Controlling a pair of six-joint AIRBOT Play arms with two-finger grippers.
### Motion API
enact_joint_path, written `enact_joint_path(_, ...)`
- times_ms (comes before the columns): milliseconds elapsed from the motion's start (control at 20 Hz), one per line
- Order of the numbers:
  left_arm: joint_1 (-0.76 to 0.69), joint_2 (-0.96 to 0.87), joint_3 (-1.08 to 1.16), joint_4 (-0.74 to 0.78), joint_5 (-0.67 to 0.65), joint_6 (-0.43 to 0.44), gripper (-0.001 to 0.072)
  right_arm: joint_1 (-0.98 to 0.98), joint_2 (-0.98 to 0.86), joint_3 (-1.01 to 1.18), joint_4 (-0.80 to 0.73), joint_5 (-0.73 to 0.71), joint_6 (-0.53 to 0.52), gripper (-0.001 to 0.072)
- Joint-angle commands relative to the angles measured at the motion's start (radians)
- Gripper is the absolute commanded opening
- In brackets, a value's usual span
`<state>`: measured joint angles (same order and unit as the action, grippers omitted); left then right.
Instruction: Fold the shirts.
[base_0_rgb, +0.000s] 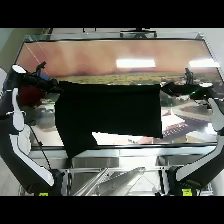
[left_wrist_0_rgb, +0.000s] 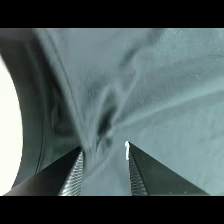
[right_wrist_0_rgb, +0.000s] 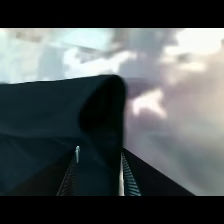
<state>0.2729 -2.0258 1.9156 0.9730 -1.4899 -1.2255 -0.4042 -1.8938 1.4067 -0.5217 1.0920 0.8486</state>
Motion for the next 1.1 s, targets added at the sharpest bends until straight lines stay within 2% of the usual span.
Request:
enact_joint_path(0, 0.060, 0.068, 0.001, 0.006, -0.050, -0.074, 0.0291, -0.052, 0.087, 0.001, -0.159, 0.077, 0.143, 0.0323)
enact_joint_path(150, 0.108, 0.123, -0.018, 0.052, -0.185, -0.126, 0.0290, -0.093, 0.194, -0.020, -0.252, 0.210, 0.170, 0.0321)
enact_joint_path(250, 0.112, 0.217, -0.180, 0.110, -0.184, -0.127, 0.0290, -0.105, 0.264, -0.103, -0.305, 0.251, 0.171, 0.0321)
enact_joint_path(450, 0.122, 0.493, -0.725, 0.117, -0.050, -0.102, 0.0291, -0.124, 0.418, -0.430, -0.309, 0.230, 0.170, 0.0321)
enact_joint_path(650, 0.156, 0.710, -1.134, 0.116, 0.000, -0.103, 0.0291, -0.123, 0.489, -0.618, -0.304, 0.103, 0.170, 0.0326)
enact_joint_path(700, 0.159, 0.749, -1.206, 0.123, 0.030, -0.103, 0.0291, -0.123, 0.487, -0.637, -0.306, 0.083, 0.170, 0.0444)
enact_joint_path(750, 0.159, 0.782, -1.259, 0.151, 0.068, -0.103, 0.0291, -0.123, 0.484, -0.650, -0.305, 0.074, 0.170, 0.0521)
enact_joint_path(900, 0.158, 0.845, -1.358, 0.175, 0.245, -0.103, 0.0291, -0.120, 0.479, -0.659, -0.305, 0.074, 0.169, 0.0518)
enact_joint_path(1050, 0.156, 0.849, -1.394, 0.112, 0.356, -0.097, 0.0292, -0.116, 0.478, -0.659, -0.286, 0.072, 0.169, 0.0518)
